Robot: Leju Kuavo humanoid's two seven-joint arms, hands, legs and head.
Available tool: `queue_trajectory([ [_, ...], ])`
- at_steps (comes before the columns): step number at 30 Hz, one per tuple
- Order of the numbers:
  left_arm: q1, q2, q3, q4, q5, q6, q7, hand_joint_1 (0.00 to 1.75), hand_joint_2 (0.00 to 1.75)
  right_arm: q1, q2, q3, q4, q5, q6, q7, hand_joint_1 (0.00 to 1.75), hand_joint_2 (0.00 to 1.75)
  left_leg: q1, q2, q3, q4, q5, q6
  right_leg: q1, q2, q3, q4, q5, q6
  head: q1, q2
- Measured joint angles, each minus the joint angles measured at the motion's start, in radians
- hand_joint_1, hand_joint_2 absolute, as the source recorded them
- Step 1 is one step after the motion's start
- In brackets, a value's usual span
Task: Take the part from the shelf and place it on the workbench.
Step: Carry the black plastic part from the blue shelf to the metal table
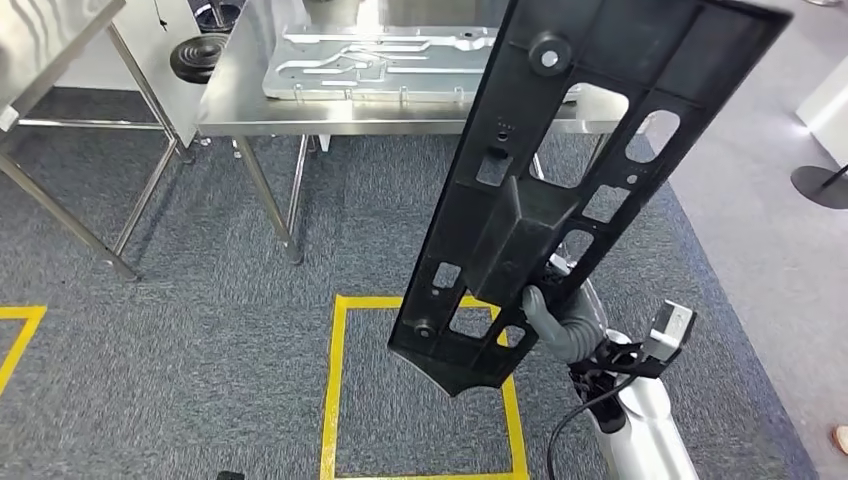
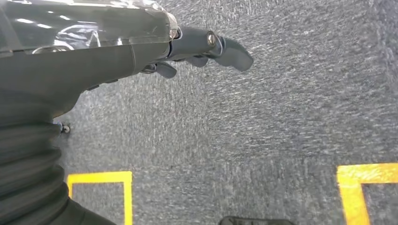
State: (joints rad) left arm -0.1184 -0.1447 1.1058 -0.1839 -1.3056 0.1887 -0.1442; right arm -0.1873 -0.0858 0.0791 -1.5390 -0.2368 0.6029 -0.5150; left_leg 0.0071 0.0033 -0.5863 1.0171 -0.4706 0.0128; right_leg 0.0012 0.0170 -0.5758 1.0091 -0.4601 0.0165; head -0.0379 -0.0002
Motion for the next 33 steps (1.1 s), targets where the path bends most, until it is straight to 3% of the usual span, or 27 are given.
queue_trajectory([
  [3,0.000,-0.001,0.004,0.000,0.003,0.000,-0.002,0.00,1.75,-0.011,0.001,0.002,0.008,0.000,0.000,0.000,1.71,1.75,0.003,-0.001,0.018,-0.004,-0.003,0.019,-0.004,-0.003,-0.010,0.038,-0.013,0.015,0.000,0.000],
  [4,0.000,-0.001,0.005,0.000,0.004,0.000,-0.003,0.00,1.75,-0.016,0.001,0.002,0.011,0.000,-0.001,0.000,1.71,1.75,0.004,-0.001,0.025,-0.005,-0.006,0.024,-0.006,-0.005,-0.032,0.080,-0.033,0.020,0.000,0.000],
  [6,0.000,0.000,0.006,0.000,0.004,0.001,-0.005,0.00,1.75,-0.021,0.002,0.004,0.016,0.000,-0.001,0.000,1.71,1.75,0.002,-0.001,0.034,-0.004,-0.015,0.027,-0.008,-0.009,-0.106,0.206,-0.084,0.025,0.000,0.000],
  [7,0.001,0.000,0.006,0.000,0.004,0.001,-0.005,0.00,1.75,-0.021,0.002,0.005,0.019,0.000,-0.001,0.000,1.71,1.75,0.001,-0.001,0.039,-0.004,-0.021,0.027,-0.009,-0.009,-0.144,0.261,-0.099,0.026,0.000,0.000],
  [8,0.003,0.000,0.006,0.000,0.004,0.001,-0.006,0.00,1.75,-0.021,0.002,0.006,0.022,0.000,-0.001,0.000,1.71,1.75,0.001,-0.001,0.046,-0.004,-0.027,0.027,-0.009,-0.010,-0.169,0.286,-0.096,0.026,0.000,0.000],
  [9,0.005,0.000,0.006,0.000,0.004,0.001,-0.006,0.00,1.75,-0.020,0.002,0.007,0.025,0.000,-0.001,0.000,1.71,1.75,0.001,-0.001,0.056,-0.004,-0.035,0.025,-0.008,-0.011,-0.175,0.275,-0.075,0.024,0.000,0.000],
  [11,0.006,0.000,0.007,0.000,0.004,0.001,-0.006,0.00,1.75,-0.021,0.002,0.008,0.027,0.001,-0.002,0.000,1.71,1.75,0.000,-0.001,0.080,-0.004,-0.052,0.021,-0.006,-0.013,-0.136,0.152,0.009,0.014,0.000,0.000],
  [13,0.006,-0.002,0.007,0.000,0.004,0.001,-0.006,0.00,1.75,-0.022,0.002,0.009,0.029,0.001,-0.003,0.000,1.71,1.75,0.000,0.001,0.099,-0.009,-0.068,0.014,0.004,-0.020,-0.099,0.042,0.059,0.000,0.000,0.000],
  [15,0.006,-0.003,0.008,0.000,0.004,0.001,-0.006,0.00,1.75,-0.022,0.002,0.010,0.030,0.001,-0.004,0.000,1.71,1.75,0.001,0.004,0.110,-0.017,-0.073,0.002,0.013,-0.024,-0.088,0.009,0.060,-0.013,0.001,0.000],
  [17,0.005,-0.004,0.009,0.000,0.003,0.000,-0.007,0.00,1.75,-0.023,0.002,0.011,0.030,0.001,-0.005,0.000,1.71,1.75,0.001,0.006,0.119,-0.004,-0.066,-0.010,0.011,-0.021,-0.063,-0.008,0.056,-0.025,0.001,0.000],
  [18,0.004,-0.005,0.009,0.000,0.003,0.001,-0.007,0.00,1.75,-0.024,0.002,0.011,0.030,0.001,-0.005,-0.001,1.71,1.75,0.001,0.006,0.111,0.028,-0.057,-0.015,0.008,-0.020,-0.046,-0.016,0.049,-0.030,0.001,0.000],
  [20,0.002,-0.005,0.009,0.000,0.002,0.000,-0.007,0.00,1.75,-0.026,0.002,0.012,0.030,0.001,-0.005,-0.001,1.71,1.75,0.003,0.003,0.049,0.133,-0.060,-0.022,0.003,-0.018,-0.015,-0.027,0.035,-0.038,0.001,0.000],
  [21,0.003,-0.005,0.009,0.000,0.002,0.000,-0.007,0.00,1.75,-0.027,0.003,0.013,0.030,0.001,-0.005,-0.002,1.71,1.75,0.004,0.003,0.004,0.193,-0.079,-0.026,0.002,-0.017,-0.001,-0.029,0.025,-0.041,0.001,0.000],
  [23,0.007,-0.005,0.009,0.000,0.001,0.000,-0.006,0.00,1.75,-0.026,0.004,0.014,0.031,0.001,-0.005,-0.002,1.71,1.75,0.005,0.003,-0.076,0.271,-0.148,-0.030,0.001,-0.012,0.026,-0.029,0.002,-0.042,0.000,0.000],
  [24,0.009,-0.004,0.009,0.000,0.001,0.000,-0.005,0.00,1.75,-0.024,0.004,0.015,0.031,0.001,-0.005,-0.002,1.71,1.75,0.005,0.003,-0.101,0.274,-0.174,-0.030,0.001,-0.010,0.042,-0.029,-0.010,-0.041,0.000,0.000],
  [25,0.011,-0.003,0.010,0.000,0.001,0.000,-0.005,0.00,1.75,-0.023,0.004,0.015,0.031,0.001,-0.005,-0.002,1.71,1.75,0.004,0.003,-0.113,0.250,-0.175,-0.028,0.001,-0.008,0.060,-0.029,-0.024,-0.040,0.000,0.000],
  [26,0.012,-0.002,0.010,0.000,0.001,0.000,-0.005,0.00,1.75,-0.022,0.004,0.015,0.031,0.002,-0.005,-0.002,1.71,1.75,0.004,0.003,-0.114,0.204,-0.147,-0.026,0.001,-0.007,0.079,-0.029,-0.038,-0.038,0.001,0.000],
  [28,0.015,-0.001,0.010,0.000,-0.001,0.000,-0.005,0.00,1.75,-0.021,0.004,0.016,0.031,0.002,-0.005,-0.002,1.71,1.75,0.002,0.003,-0.105,0.086,-0.019,-0.021,0.003,-0.004,0.112,-0.028,-0.068,-0.031,0.001,0.000],
  [30,0.018,0.000,0.010,0.000,-0.003,-0.001,-0.004,0.00,1.75,-0.017,0.004,0.016,0.027,0.003,-0.005,-0.002,1.71,1.75,-0.002,0.002,-0.094,0.025,0.065,-0.011,0.006,-0.001,0.133,-0.023,-0.092,-0.020,0.001,0.000],
  [33,0.014,-0.003,0.011,0.000,-0.005,-0.001,-0.006,0.00,1.75,-0.013,0.003,0.016,0.015,0.004,-0.007,-0.002,1.71,1.75,0.001,-0.001,-0.059,0.013,0.072,0.009,0.008,-0.001,0.129,0.042,-0.078,0.000,0.001,0.000],
])
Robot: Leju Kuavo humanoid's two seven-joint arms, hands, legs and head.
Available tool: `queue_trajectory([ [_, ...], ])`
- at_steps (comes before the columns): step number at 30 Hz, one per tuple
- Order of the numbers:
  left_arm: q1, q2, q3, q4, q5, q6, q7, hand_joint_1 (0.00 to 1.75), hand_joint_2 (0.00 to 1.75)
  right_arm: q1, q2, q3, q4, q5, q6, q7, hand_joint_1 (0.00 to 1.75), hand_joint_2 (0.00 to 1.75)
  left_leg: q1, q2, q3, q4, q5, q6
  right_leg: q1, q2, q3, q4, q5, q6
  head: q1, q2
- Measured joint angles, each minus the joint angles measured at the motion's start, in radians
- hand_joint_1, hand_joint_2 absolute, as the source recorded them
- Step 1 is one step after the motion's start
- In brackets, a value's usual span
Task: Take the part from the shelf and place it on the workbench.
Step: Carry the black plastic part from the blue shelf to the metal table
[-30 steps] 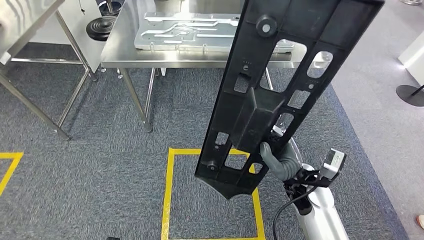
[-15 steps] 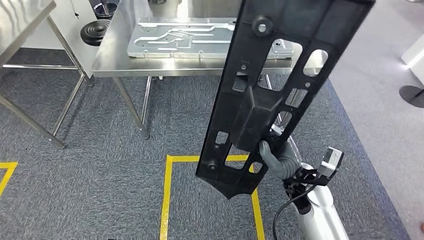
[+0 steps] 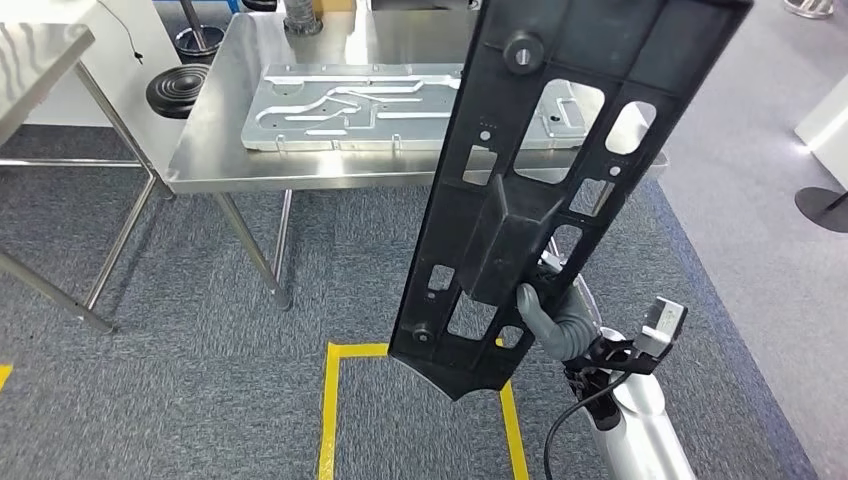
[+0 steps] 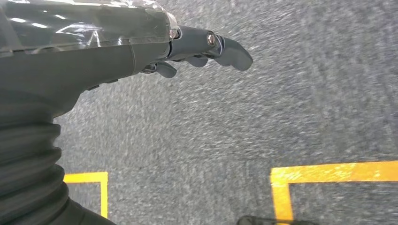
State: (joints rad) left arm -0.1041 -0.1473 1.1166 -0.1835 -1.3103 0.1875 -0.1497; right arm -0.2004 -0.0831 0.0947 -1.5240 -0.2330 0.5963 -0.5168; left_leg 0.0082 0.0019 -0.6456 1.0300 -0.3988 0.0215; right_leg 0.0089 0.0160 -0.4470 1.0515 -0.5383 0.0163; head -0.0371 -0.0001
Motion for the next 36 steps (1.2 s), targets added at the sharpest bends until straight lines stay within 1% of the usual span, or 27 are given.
queue_trajectory([
  [2,-0.005,-0.002,0.000,0.000,-0.001,0.000,0.000,0.00,1.75,0.001,-0.002,-0.001,-0.006,0.000,-0.001,-0.001,1.71,1.75,0.003,-0.001,0.029,-0.006,-0.010,0.009,-0.003,-0.004,-0.062,0.107,0.009,0.011,0.000,0.000],
  [3,-0.006,-0.001,0.000,0.000,-0.001,0.000,0.000,0.00,1.75,0.004,-0.004,-0.001,-0.007,0.000,-0.002,-0.002,1.71,1.75,0.003,-0.001,0.040,-0.009,-0.019,0.012,-0.006,-0.005,-0.106,0.164,-0.007,0.017,0.000,0.000],
  [5,-0.005,-0.001,0.000,0.000,-0.001,-0.001,0.000,0.00,1.75,0.015,-0.009,-0.002,-0.007,0.000,-0.003,-0.005,1.71,1.75,0.003,-0.004,0.062,-0.013,-0.038,0.014,-0.013,-0.007,-0.187,0.239,-0.079,0.027,0.000,0.000],
  [6,-0.004,-0.001,0.000,0.000,-0.001,-0.001,0.000,0.00,1.75,0.023,-0.013,-0.003,-0.007,0.000,-0.003,-0.006,1.71,1.75,0.003,-0.005,0.075,-0.014,-0.049,0.013,-0.016,-0.007,-0.215,0.245,-0.112,0.030,0.000,0.000],
  [7,-0.002,-0.002,0.000,0.000,-0.002,-0.001,0.000,0.00,1.75,0.029,-0.018,-0.004,-0.007,0.000,-0.002,-0.007,1.71,1.75,0.003,-0.007,0.090,-0.014,-0.061,0.012,-0.019,-0.009,-0.229,0.225,-0.125,0.031,0.000,0.000],
  [8,0.000,-0.003,0.000,0.000,-0.003,-0.001,-0.001,0.00,1.75,0.034,-0.023,-0.006,-0.007,0.000,-0.002,-0.009,1.71,1.75,0.003,-0.008,0.105,-0.014,-0.073,0.011,-0.021,-0.011,-0.231,0.180,-0.108,0.029,0.000,0.000],
  [11,0.001,-0.004,0.000,0.000,-0.008,-0.003,-0.003,0.00,1.75,0.047,-0.036,-0.009,-0.009,-0.001,-0.002,-0.015,1.71,1.75,0.001,-0.008,0.144,-0.016,-0.113,-0.001,-0.020,-0.025,-0.205,0.010,0.063,0.018,0.001,0.000],
  [12,0.000,-0.004,0.000,0.000,-0.009,-0.004,-0.003,0.00,1.75,0.052,-0.039,-0.010,-0.012,-0.001,-0.002,-0.016,1.71,1.75,0.000,-0.008,0.157,-0.021,-0.125,-0.008,-0.017,-0.028,-0.197,-0.019,0.098,0.012,0.000,0.000],
  [13,0.000,-0.003,0.000,0.000,-0.011,-0.005,-0.003,0.00,1.75,0.056,-0.041,-0.011,-0.017,-0.001,-0.003,-0.017,1.71,1.75,-0.001,-0.008,0.170,-0.021,-0.129,-0.016,-0.016,-0.027,-0.189,-0.029,0.107,0.005,0.000,0.000],
  [15,-0.002,-0.003,-0.001,0.000,-0.012,-0.006,-0.004,0.00,1.75,0.060,-0.043,-0.012,-0.032,-0.002,-0.004,-0.017,1.71,1.75,0.000,-0.006,0.184,-0.006,-0.125,-0.030,-0.016,-0.020,-0.163,-0.040,0.100,-0.011,-0.001,0.000],
  [16,-0.004,-0.003,-0.001,0.000,-0.013,-0.007,-0.004,0.00,1.75,0.061,-0.045,-0.014,-0.038,-0.003,-0.005,-0.017,1.71,1.75,0.000,-0.005,0.174,0.029,-0.118,-0.035,-0.017,-0.018,-0.148,-0.044,0.099,-0.019,-0.001,0.000],
  [17,-0.007,-0.003,-0.001,0.000,-0.013,-0.007,-0.005,0.00,1.75,0.061,-0.046,-0.014,-0.044,-0.003,-0.005,-0.017,1.71,1.75,0.001,-0.005,0.149,0.077,-0.122,-0.038,-0.016,-0.017,-0.134,-0.046,0.095,-0.026,-0.001,0.000],
  [18,-0.007,-0.004,-0.001,0.000,-0.014,-0.007,-0.006,0.00,1.75,0.063,-0.047,-0.015,-0.049,-0.003,-0.005,-0.017,1.71,1.75,0.002,-0.005,0.109,0.139,-0.135,-0.040,-0.015,-0.017,-0.123,-0.046,0.087,-0.032,-0.001,0.000],
  [20,-0.005,-0.004,-0.002,0.000,-0.014,-0.008,-0.007,0.00,1.75,0.068,-0.047,-0.016,-0.055,-0.003,-0.005,-0.017,1.71,1.75,0.003,-0.005,0.017,0.250,-0.195,-0.045,-0.013,-0.014,-0.101,-0.046,0.067,-0.039,-0.001,0.000],
  [21,-0.002,-0.005,-0.002,0.000,-0.015,-0.009,-0.007,0.00,1.75,0.073,-0.048,-0.016,-0.058,-0.003,-0.005,-0.016,1.71,1.75,0.002,-0.005,-0.018,0.273,-0.226,-0.047,-0.011,-0.011,-0.089,-0.046,0.055,-0.040,-0.001,0.000],
  [22,0.000,-0.005,-0.002,0.000,-0.015,-0.009,-0.008,0.00,1.75,0.079,-0.049,-0.016,-0.061,-0.004,-0.005,-0.016,1.71,1.75,0.002,-0.005,-0.040,0.268,-0.243,-0.044,-0.009,-0.008,-0.075,-0.046,0.043,-0.040,-0.001,0.000],
  [23,0.001,-0.005,-0.002,0.000,-0.014,-0.009,-0.008,0.00,1.75,0.085,-0.051,-0.016,-0.064,-0.004,-0.005,-0.016,1.71,1.75,0.001,-0.005,-0.047,0.232,-0.235,-0.040,-0.008,-0.006,-0.060,-0.046,0.030,-0.039,-0.001,0.000],
  [24,0.002,-0.004,-0.002,0.000,-0.013,-0.009,-0.008,0.00,1.75,0.091,-0.051,-0.016,-0.067,-0.004,-0.005,-0.016,1.71,1.75,-0.002,-0.005,-0.045,0.175,-0.197,-0.032,-0.006,-0.005,-0.044,-0.046,0.016,-0.039,-0.001,0.000],
  [26,0.007,-0.002,-0.002,0.000,-0.012,-0.008,-0.009,0.00,1.75,0.099,-0.052,-0.016,-0.071,-0.004,-0.004,-0.015,1.71,1.75,-0.012,-0.008,-0.032,0.059,-0.064,-0.013,-0.003,-0.002,-0.016,-0.047,-0.010,-0.034,-0.001,0.000],
  [27,0.010,-0.001,-0.001,0.000,-0.011,-0.008,-0.009,0.00,1.75,0.103,-0.052,-0.016,-0.072,-0.004,-0.004,-0.015,1.71,1.75,-0.017,-0.009,-0.023,0.024,-0.016,-0.008,-0.004,0.000,-0.005,-0.051,-0.022,-0.030,-0.001,0.000],
  [28,0.012,0.000,-0.001,0.000,-0.011,-0.008,-0.009,0.00,1.75,0.106,-0.052,-0.016,-0.074,-0.004,-0.004,-0.014,1.71,1.75,-0.020,-0.010,-0.015,0.007,0.009,-0.004,-0.004,0.002,0.007,-0.051,-0.029,-0.025,-0.001,0.000],
  [30,0.011,-0.002,-0.001,0.000,-0.010,-0.008,-0.009,0.00,1.75,0.105,-0.055,-0.017,-0.080,-0.004,-0.004,-0.013,1.71,1.75,-0.018,-0.010,0.014,-0.009,-0.004,0.001,-0.004,0.002,0.007,-0.022,-0.014,-0.013,-0.001,0.000],
  [31,0.009,-0.003,-0.001,0.000,-0.010,-0.008,-0.009,0.00,1.75,0.103,-0.057,-0.017,-0.082,-0.005,-0.004,-0.014,1.71,1.75,-0.014,-0.010,0.032,-0.020,-0.010,0.006,-0.004,0.001,-0.013,0.024,0.010,-0.007,-0.001,0.000],
  [32,0.008,-0.003,-0.001,0.000,-0.010,-0.008,-0.009,0.00,1.75,0.100,-0.060,-0.017,-0.083,-0.005,-0.003,-0.014,1.71,1.75,-0.010,-0.010,0.052,-0.029,-0.018,0.010,-0.005,0.000,-0.051,0.084,0.033,-0.002,-0.001,0.000],
  [33,0.008,-0.004,-0.001,0.000,-0.010,-0.008,-0.009,0.00,1.75,0.099,-0.064,-0.017,-0.083,-0.005,-0.003,-0.014,1.71,1.75,-0.007,-0.010,0.071,-0.037,-0.026,0.011,-0.007,-0.002,-0.100,0.149,0.043,0.003,-0.001,0.000],
  [34,0.008,-0.004,-0.001,0.000,-0.010,-0.008,-0.009,0.00,1.75,0.099,-0.067,-0.018,-0.083,-0.006,-0.003,-0.015,1.71,1.75,-0.005,-0.010,0.090,-0.043,-0.038,0.012,-0.010,-0.003,-0.150,0.203,0.032,0.008,-0.001,0.000],
  [36,0.012,-0.004,-0.001,0.000,-0.010,-0.008,-0.009,0.00,1.75,0.099,-0.076,-0.018,-0.081,-0.006,-0.003,-0.015,1.71,1.75,-0.002,-0.013,0.131,-0.051,-0.067,0.010,-0.020,-0.005,-0.230,0.246,-0.053,0.018,-0.001,0.000],
])
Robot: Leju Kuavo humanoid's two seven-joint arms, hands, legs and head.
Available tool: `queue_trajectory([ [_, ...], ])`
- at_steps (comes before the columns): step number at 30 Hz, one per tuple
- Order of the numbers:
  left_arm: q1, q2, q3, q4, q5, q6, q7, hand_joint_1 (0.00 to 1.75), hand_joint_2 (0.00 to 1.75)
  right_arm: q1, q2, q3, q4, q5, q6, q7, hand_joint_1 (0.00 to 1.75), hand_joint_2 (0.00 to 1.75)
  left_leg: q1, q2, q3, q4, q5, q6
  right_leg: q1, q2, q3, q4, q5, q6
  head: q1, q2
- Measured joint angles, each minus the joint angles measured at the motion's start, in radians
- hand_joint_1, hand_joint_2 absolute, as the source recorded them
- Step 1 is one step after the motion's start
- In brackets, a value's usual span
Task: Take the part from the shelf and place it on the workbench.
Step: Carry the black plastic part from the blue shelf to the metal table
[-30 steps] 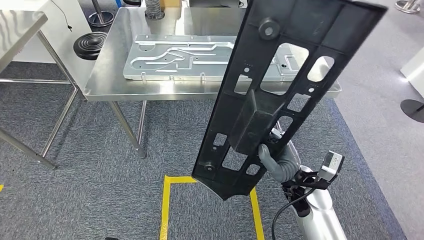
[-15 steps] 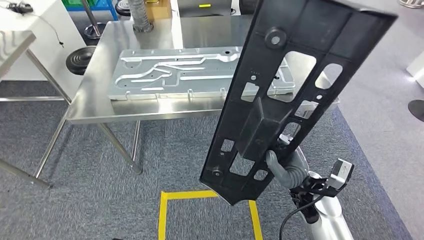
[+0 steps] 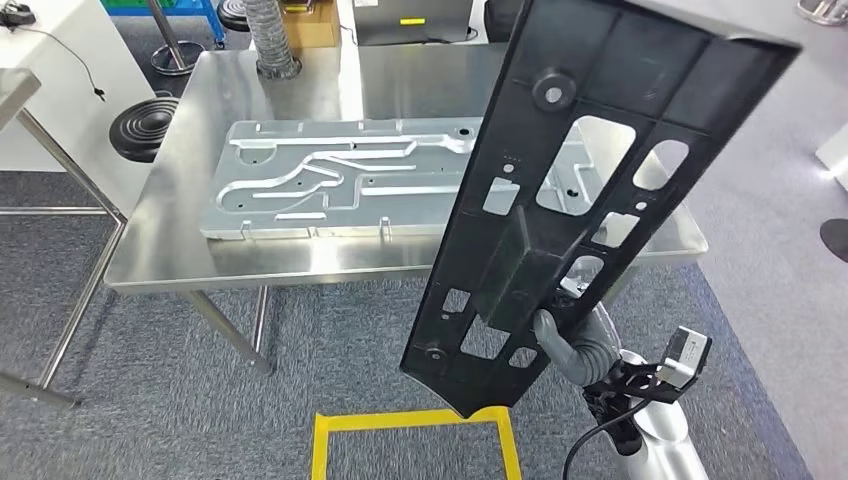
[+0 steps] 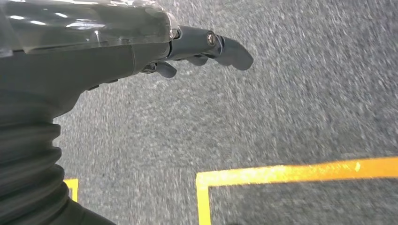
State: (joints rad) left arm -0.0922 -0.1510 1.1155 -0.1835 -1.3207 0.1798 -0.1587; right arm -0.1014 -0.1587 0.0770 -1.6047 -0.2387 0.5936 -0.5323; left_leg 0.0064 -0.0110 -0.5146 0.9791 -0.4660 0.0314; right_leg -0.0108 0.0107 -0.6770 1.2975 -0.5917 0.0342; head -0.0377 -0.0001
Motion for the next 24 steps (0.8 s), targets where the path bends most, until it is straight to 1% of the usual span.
queue_trajectory([
  [1,0.002,-0.001,0.000,0.000,0.000,0.000,0.000,0.00,1.75,0.000,-0.004,0.000,0.001,0.000,0.000,0.000,1.71,1.75,0.003,-0.002,0.022,-0.002,-0.017,-0.002,-0.004,-0.001,-0.026,-0.012,-0.045,0.006,0.000,0.000],
  [2,0.004,-0.001,0.000,0.000,0.000,0.000,0.000,0.00,1.75,0.000,-0.009,0.000,0.002,0.000,0.000,0.000,1.71,1.75,0.006,-0.005,0.045,-0.003,-0.035,-0.006,-0.008,-0.003,-0.041,-0.044,-0.068,0.012,0.000,0.000],
  [3,0.005,-0.002,0.000,0.000,0.000,0.000,0.000,0.00,1.75,0.000,-0.014,-0.001,0.003,0.000,0.000,0.000,1.71,1.75,0.009,-0.007,0.068,-0.003,-0.055,-0.010,-0.012,-0.007,-0.048,-0.094,-0.053,0.018,0.000,0.000],
  [4,0.007,-0.003,0.000,0.000,0.000,0.000,0.000,0.00,1.75,0.000,-0.019,-0.002,0.005,-0.001,0.000,0.000,1.71,1.75,0.011,-0.008,0.088,-0.003,-0.075,-0.015,-0.016,-0.013,-0.051,-0.155,0.015,0.022,0.000,0.000],
  [5,0.008,-0.003,0.000,0.000,-0.001,0.000,0.000,0.00,1.75,0.000,-0.024,-0.003,0.008,-0.001,-0.001,0.000,1.71,1.75,0.011,-0.008,0.109,-0.002,-0.097,-0.020,-0.016,-0.021,-0.049,-0.211,0.109,0.022,0.000,0.000],
  [6,0.009,-0.003,0.000,0.000,-0.001,0.000,0.000,0.00,1.75,0.000,-0.030,-0.003,0.010,-0.001,-0.003,0.001,1.71,1.75,0.010,-0.008,0.126,-0.004,-0.117,-0.026,-0.014,-0.027,-0.045,-0.246,0.188,0.016,0.000,0.000],
  [7,0.008,-0.003,0.000,0.000,-0.002,0.000,0.000,0.00,1.75,0.000,-0.036,-0.005,0.010,-0.001,-0.004,0.002,1.71,1.75,0.009,-0.007,0.147,-0.007,-0.132,-0.034,-0.011,-0.030,-0.040,-0.262,0.240,0.006,0.000,0.000],
  [8,0.005,-0.003,0.000,0.000,-0.002,-0.001,0.000,0.00,1.75,-0.004,-0.042,-0.008,0.008,-0.001,-0.006,0.002,1.71,1.75,0.009,-0.006,0.161,-0.003,-0.136,-0.041,-0.007,-0.030,-0.033,-0.262,0.247,-0.006,0.000,0.000],
  [9,-0.002,-0.003,0.000,0.000,-0.003,-0.001,0.000,0.00,1.75,-0.011,-0.049,-0.011,0.005,-0.001,-0.008,0.003,1.71,1.75,0.009,-0.005,0.157,0.020,-0.124,-0.049,-0.006,-0.025,-0.022,-0.258,0.230,-0.018,-0.001,0.000],
  [10,-0.008,-0.003,-0.001,0.000,-0.005,-0.001,0.000,0.00,1.75,-0.017,-0.056,-0.015,0.000,-0.001,-0.009,0.003,1.71,1.75,0.011,-0.003,0.136,0.070,-0.097,-0.054,-0.006,-0.022,-0.009,-0.260,0.218,-0.027,-0.001,0.000],
  [11,-0.014,-0.004,-0.001,0.000,-0.005,-0.001,0.000,0.00,1.75,-0.022,-0.063,-0.018,-0.003,-0.001,-0.010,0.004,1.71,1.75,0.012,-0.001,0.092,0.143,-0.066,-0.057,-0.007,-0.020,0.007,-0.264,0.205,-0.036,-0.001,0.000],
  [12,-0.017,-0.004,-0.002,0.000,-0.006,-0.002,0.000,0.00,1.75,-0.024,-0.069,-0.021,-0.005,-0.001,-0.012,0.004,1.71,1.75,0.014,0.001,0.037,0.223,-0.049,-0.060,-0.007,-0.019,0.026,-0.269,0.191,-0.043,-0.001,0.000],
  [13,-0.016,-0.005,-0.002,0.000,-0.007,-0.002,0.000,0.00,1.75,-0.023,-0.073,-0.023,-0.006,0.000,-0.013,0.005,1.71,1.75,0.014,0.003,-0.017,0.290,-0.056,-0.062,-0.006,-0.018,0.046,-0.274,0.175,-0.048,-0.001,0.000],
  [14,-0.013,-0.005,-0.002,0.000,-0.007,-0.003,0.001,0.00,1.75,-0.023,-0.075,-0.024,-0.006,0.000,-0.014,0.005,1.71,1.75,0.014,0.004,-0.066,0.333,-0.093,-0.064,-0.005,-0.015,0.069,-0.278,0.157,-0.051,-0.001,0.000],
  [15,-0.009,-0.006,-0.002,0.000,-0.007,-0.003,0.001,0.00,1.75,-0.022,-0.077,-0.024,-0.006,0.000,-0.014,0.006,1.71,1.75,0.014,0.004,-0.109,0.353,-0.146,-0.065,-0.005,-0.011,0.093,-0.280,0.139,-0.052,-0.001,0.000],
  [16,-0.006,-0.006,-0.002,0.000,-0.007,-0.003,0.002,0.00,1.75,-0.021,-0.079,-0.024,-0.006,0.000,-0.015,0.006,1.71,1.75,0.014,0.004,-0.142,0.352,-0.199,-0.064,-0.005,-0.007,0.117,-0.282,0.121,-0.052,-0.001,0.000],
  [17,-0.004,-0.005,-0.002,0.000,-0.007,-0.003,0.002,0.00,1.75,-0.021,-0.080,-0.024,-0.006,0.000,-0.016,0.006,1.71,1.75,0.014,0.004,-0.168,0.332,-0.236,-0.062,-0.005,-0.004,0.143,-0.283,0.101,-0.052,-0.001,0.000],
  [18,-0.002,-0.005,-0.002,0.000,-0.007,-0.003,0.002,0.00,1.75,-0.021,-0.081,-0.024,-0.006,0.002,-0.017,0.007,1.71,1.75,0.013,0.004,-0.189,0.297,-0.241,-0.059,-0.005,-0.002,0.170,-0.284,0.080,-0.050,-0.001,0.000],
  [19,-0.001,-0.005,-0.002,0.000,-0.007,-0.003,0.002,0.00,1.75,-0.021,-0.083,-0.024,-0.006,0.005,-0.020,0.009,1.71,1.75,0.012,0.005,-0.202,0.248,-0.201,-0.054,-0.004,-0.001,0.196,-0.284,0.058,-0.048,0.000,0.000],
  [20,0.003,-0.005,-0.002,0.000,-0.007,-0.003,0.002,0.00,1.75,-0.022,-0.085,-0.024,-0.006,0.010,-0.023,0.012,1.71,1.75,0.009,0.006,-0.214,0.185,-0.108,-0.046,-0.004,-0.001,0.222,-0.284,0.036,-0.046,0.000,0.000],
  [21,0.007,-0.005,-0.002,0.000,-0.008,-0.004,0.002,0.00,1.75,-0.024,-0.088,-0.024,-0.004,0.016,-0.025,0.017,1.71,1.75,0.006,0.007,-0.220,0.133,-0.007,-0.040,-0.002,0.002,0.243,-0.284,0.015,-0.041,-0.001,0.000],
  [22,0.010,-0.005,-0.002,0.000,-0.009,-0.005,0.002,0.00,1.75,-0.029,-0.094,-0.024,-0.002,0.022,-0.028,0.024,1.71,1.75,0.002,0.008,-0.220,0.099,0.071,-0.034,0.000,0.003,0.262,-0.287,-0.006,-0.035,-0.001,0.000],
  [23,0.012,-0.006,-0.002,0.000,-0.010,-0.005,0.003,0.00,1.75,-0.039,-0.104,-0.024,0.001,0.028,-0.030,0.032,1.71,1.75,-0.001,0.007,-0.216,0.081,0.118,-0.028,0.001,0.005,0.280,-0.288,-0.018,-0.028,-0.001,0.000],
  [24,0.009,-0.006,-0.003,0.000,-0.012,-0.006,0.004,0.00,1.75,-0.057,-0.118,-0.024,0.004,0.032,-0.033,0.043,1.71,1.75,-0.002,0.006,-0.207,0.080,0.117,-0.024,0.001,0.007,0.287,-0.281,-0.018,-0.020,-0.001,0.000],
])
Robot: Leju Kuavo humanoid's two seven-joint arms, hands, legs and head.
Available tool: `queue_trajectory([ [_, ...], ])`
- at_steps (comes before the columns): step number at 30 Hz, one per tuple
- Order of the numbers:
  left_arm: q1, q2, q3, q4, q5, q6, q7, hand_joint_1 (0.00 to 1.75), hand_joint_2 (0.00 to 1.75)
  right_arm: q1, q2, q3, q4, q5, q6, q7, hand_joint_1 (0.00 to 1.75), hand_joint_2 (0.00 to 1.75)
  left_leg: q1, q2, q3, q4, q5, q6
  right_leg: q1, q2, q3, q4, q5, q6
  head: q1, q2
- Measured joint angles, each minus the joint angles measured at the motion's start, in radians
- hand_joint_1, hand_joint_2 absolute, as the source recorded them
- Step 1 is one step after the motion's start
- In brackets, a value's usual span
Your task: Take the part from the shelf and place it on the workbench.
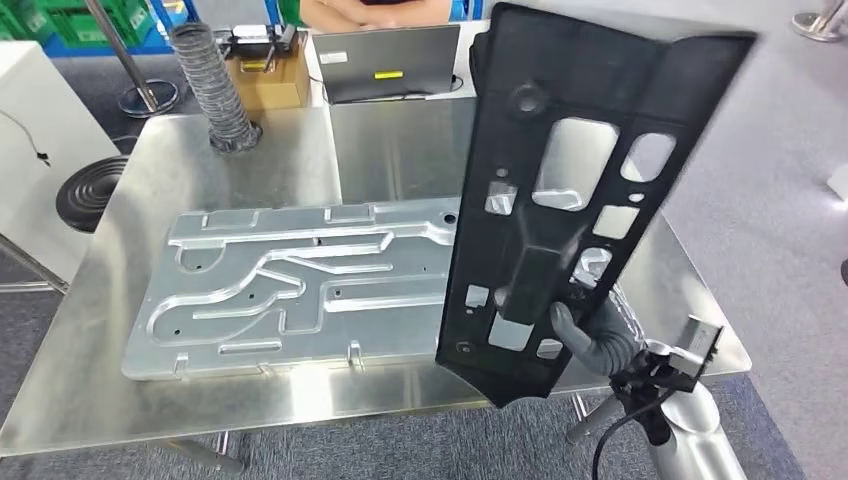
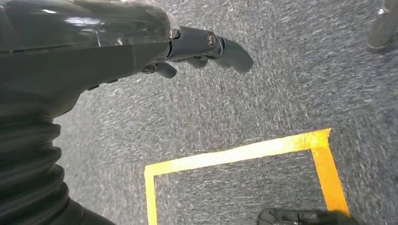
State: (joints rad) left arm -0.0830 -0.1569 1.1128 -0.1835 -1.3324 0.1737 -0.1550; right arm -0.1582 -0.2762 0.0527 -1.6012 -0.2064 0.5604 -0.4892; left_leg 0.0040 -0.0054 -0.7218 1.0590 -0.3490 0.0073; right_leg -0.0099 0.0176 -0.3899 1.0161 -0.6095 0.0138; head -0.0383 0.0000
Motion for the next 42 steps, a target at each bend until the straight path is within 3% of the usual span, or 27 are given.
queue_trajectory([
  [2,-0.012,-0.002,-0.002,0.000,-0.005,-0.001,0.001,0.00,1.75,-0.056,-0.037,-0.001,0.007,-0.002,-0.002,0.028,1.71,1.75,0.002,-0.002,0.026,-0.008,-0.015,0.013,-0.003,-0.002,-0.030,0.072,0.044,0.013,0.000,0.000],
  [3,-0.018,-0.002,-0.003,0.000,-0.007,-0.002,0.002,0.00,1.75,-0.090,-0.056,-0.002,0.014,-0.012,0.003,0.048,1.71,1.75,0.003,-0.002,0.040,-0.015,-0.022,0.019,-0.005,-0.004,-0.070,0.135,0.068,0.017,0.000,0.000],
  [4,-0.023,-0.003,-0.004,0.000,-0.008,-0.002,0.003,0.00,1.75,-0.126,-0.075,-0.003,0.024,-0.032,0.014,0.075,1.71,1.75,0.005,-0.003,0.055,-0.022,-0.029,0.023,-0.006,-0.006,-0.117,0.199,0.075,0.020,0.000,0.000],
  [5,-0.025,-0.003,-0.005,0.000,-0.008,-0.002,0.004,0.00,1.75,-0.168,-0.093,-0.003,0.040,-0.062,0.029,0.110,1.71,1.75,0.005,-0.004,0.070,-0.028,-0.040,0.026,-0.006,-0.008,-0.163,0.251,0.055,0.022,0.000,0.000],
  [6,-0.027,-0.003,-0.005,0.000,-0.008,-0.002,0.005,0.00,1.75,-0.217,-0.111,-0.001,0.060,-0.099,0.043,0.152,1.71,1.75,0.005,-0.005,0.084,-0.031,-0.052,0.027,-0.006,-0.009,-0.203,0.280,0.010,0.024,0.001,0.000],
  [8,-0.029,-0.004,-0.005,0.000,-0.007,-0.003,0.005,0.00,1.75,-0.331,-0.145,0.008,0.113,-0.178,0.057,0.235,1.71,1.75,0.004,-0.009,0.114,-0.033,-0.079,0.027,-0.006,-0.011,-0.260,0.278,-0.088,0.029,0.000,0.000],
  [9,-0.029,-0.005,-0.005,0.000,-0.006,-0.004,0.005,0.00,1.75,-0.389,-0.160,0.015,0.141,-0.210,0.055,0.266,1.71,1.75,0.003,-0.012,0.129,-0.033,-0.092,0.027,-0.006,-0.012,-0.275,0.249,-0.106,0.029,0.000,0.000],
  [10,-0.028,-0.006,-0.004,0.000,-0.004,-0.004,0.005,0.00,1.75,-0.444,-0.174,0.026,0.170,-0.236,0.050,0.291,1.71,1.75,0.003,-0.015,0.145,-0.034,-0.104,0.027,-0.005,-0.012,-0.283,0.202,-0.083,0.027,0.000,0.000],
  [11,-0.027,-0.008,-0.004,0.000,-0.003,-0.004,0.005,0.00,1.75,-0.494,-0.187,0.040,0.197,-0.256,0.043,0.310,1.71,1.75,0.003,-0.019,0.157,-0.034,-0.116,0.026,-0.005,-0.012,-0.287,0.142,-0.015,0.022,0.001,0.000],
  [13,-0.025,-0.012,-0.004,0.001,-0.001,-0.005,0.005,0.00,1.75,-0.579,-0.209,0.074,0.245,-0.284,0.026,0.343,1.71,1.75,0.002,-0.026,0.175,-0.034,-0.136,0.021,0.000,-0.009,-0.292,0.040,0.157,0.009,0.001,0.000],
  [14,-0.024,-0.013,-0.004,0.001,-0.001,-0.006,0.004,0.00,1.75,-0.613,-0.219,0.091,0.262,-0.292,0.019,0.356,1.71,1.75,0.002,-0.030,0.177,-0.037,-0.142,0.016,0.003,-0.008,-0.295,0.014,0.214,0.003,0.002,0.000],
  [15,-0.025,-0.014,-0.003,0.002,0.000,-0.007,0.004,0.00,1.75,-0.645,-0.229,0.107,0.275,-0.296,0.012,0.369,1.71,1.75,0.001,-0.033,0.180,-0.039,-0.145,0.011,0.006,-0.007,-0.296,0.006,0.233,-0.002,0.002,0.000],
  [18,-0.032,-0.016,-0.003,0.002,0.003,-0.011,0.001,0.00,1.75,-0.728,-0.258,0.146,0.295,-0.295,-0.001,0.393,1.71,1.75,-0.002,-0.028,0.167,-0.016,-0.147,-0.003,0.001,-0.013,-0.279,-0.009,0.225,-0.016,0.002,0.000],
  [20,-0.036,-0.018,-0.003,0.002,0.006,-0.015,0.000,0.00,1.75,-0.757,-0.269,0.172,0.310,-0.291,-0.007,0.399,1.71,1.75,0.001,-0.012,0.117,0.081,-0.169,-0.016,-0.002,-0.016,-0.254,-0.019,0.216,-0.024,0.002,0.000],
  [22,-0.036,-0.019,-0.003,0.002,0.009,-0.021,-0.001,0.00,1.75,-0.765,-0.279,0.203,0.327,-0.284,-0.008,0.405,1.71,1.75,0.005,-0.002,0.052,0.199,-0.220,-0.027,-0.002,-0.019,-0.231,-0.021,0.202,-0.028,0.002,0.000],
  [23,-0.036,-0.019,-0.003,0.002,0.011,-0.023,-0.001,0.00,1.75,-0.766,-0.286,0.218,0.333,-0.281,-0.009,0.408,1.71,1.75,0.007,0.000,0.027,0.231,-0.235,-0.029,-0.002,-0.019,-0.222,-0.021,0.195,-0.028,0.002,0.000],
  [24,-0.036,-0.019,-0.002,0.002,0.012,-0.025,-0.002,0.00,1.75,-0.767,-0.294,0.232,0.338,-0.279,-0.009,0.411,1.71,1.75,0.007,0.000,0.014,0.234,-0.229,-0.028,-0.002,-0.019,-0.214,-0.020,0.190,-0.028,0.002,0.000],
  [25,-0.036,-0.019,-0.002,0.002,0.014,-0.027,-0.002,0.00,1.75,-0.772,-0.302,0.243,0.341,-0.278,-0.009,0.413,1.71,1.75,0.007,0.000,0.015,0.202,-0.200,-0.025,-0.002,-0.018,-0.209,-0.019,0.185,-0.027,0.002,0.000],
  [27,-0.037,-0.019,-0.002,0.002,0.019,-0.029,-0.003,0.00,1.75,-0.792,-0.316,0.259,0.344,-0.277,-0.009,0.415,1.71,1.75,0.006,0.000,0.051,0.072,-0.103,-0.014,-0.002,-0.017,-0.199,-0.018,0.177,-0.022,0.002,0.000],
  [29,-0.038,-0.019,0.000,0.002,0.024,-0.030,-0.003,0.00,1.75,-0.817,-0.326,0.277,0.347,-0.279,-0.009,0.415,1.71,1.75,0.001,0.000,0.079,-0.027,-0.052,-0.002,-0.001,-0.013,-0.197,-0.017,0.174,-0.015,0.002,0.000],
  [33,-0.040,-0.020,0.004,0.002,0.031,-0.033,-0.005,0.00,1.75,-0.846,-0.343,0.315,0.355,-0.282,-0.013,0.418,1.71,1.75,-0.002,-0.003,0.081,-0.052,-0.038,0.019,-0.001,-0.012,-0.206,-0.009,0.161,0.011,0.002,0.000],
  [35,-0.042,-0.021,0.005,0.002,0.032,-0.034,-0.006,0.00,1.75,-0.858,-0.351,0.328,0.359,-0.282,-0.014,0.419,1.71,1.75,0.001,-0.003,0.081,-0.061,-0.028,0.030,-0.003,-0.013,-0.227,0.049,0.112,0.020,0.002,0.000],
  [37,-0.044,-0.022,0.005,0.002,0.033,-0.035,-0.007,0.00,1.75,-0.865,-0.354,0.337,0.362,-0.282,-0.016,0.419,1.71,1.75,-0.001,-0.003,0.077,-0.061,-0.024,0.036,-0.004,-0.014,-0.271,0.172,0.039,0.027,0.002,0.000],
  [38,-0.044,-0.022,0.006,0.002,0.033,-0.036,-0.007,0.00,1.75,-0.867,-0.354,0.342,0.365,-0.282,-0.017,0.419,1.71,1.75,-0.002,-0.003,0.075,-0.061,-0.022,0.038,-0.005,-0.014,-0.290,0.226,0.015,0.030,0.002,0.000],
  [39,-0.044,-0.022,0.007,0.002,0.034,-0.036,-0.008,0.00,1.75,-0.868,-0.354,0.347,0.368,-0.282,-0.018,0.419,1.71,1.75,-0.003,-0.003,0.070,-0.059,-0.019,0.039,-0.005,-0.014,-0.295,0.253,0.009,0.031,0.002,0.000],
  [40,-0.044,-0.022,0.008,0.002,0.034,-0.036,-0.008,0.00,1.75,-0.870,-0.354,0.353,0.372,-0.282,-0.019,0.419,1.71,1.75,-0.004,-0.003,0.065,-0.056,-0.016,0.039,-0.005,-0.014,-0.284,0.243,0.021,0.031,0.002,0.000],
  [42,-0.044,-0.023,0.012,0.002,0.036,-0.036,-0.008,0.00,1.75,-0.876,-0.354,0.364,0.379,-0.282,-0.021,0.418,1.71,1.75,-0.005,-0.004,0.052,-0.047,-0.010,0.037,-0.003,-0.014,-0.211,0.126,0.072,0.025,0.002,0.000],
])
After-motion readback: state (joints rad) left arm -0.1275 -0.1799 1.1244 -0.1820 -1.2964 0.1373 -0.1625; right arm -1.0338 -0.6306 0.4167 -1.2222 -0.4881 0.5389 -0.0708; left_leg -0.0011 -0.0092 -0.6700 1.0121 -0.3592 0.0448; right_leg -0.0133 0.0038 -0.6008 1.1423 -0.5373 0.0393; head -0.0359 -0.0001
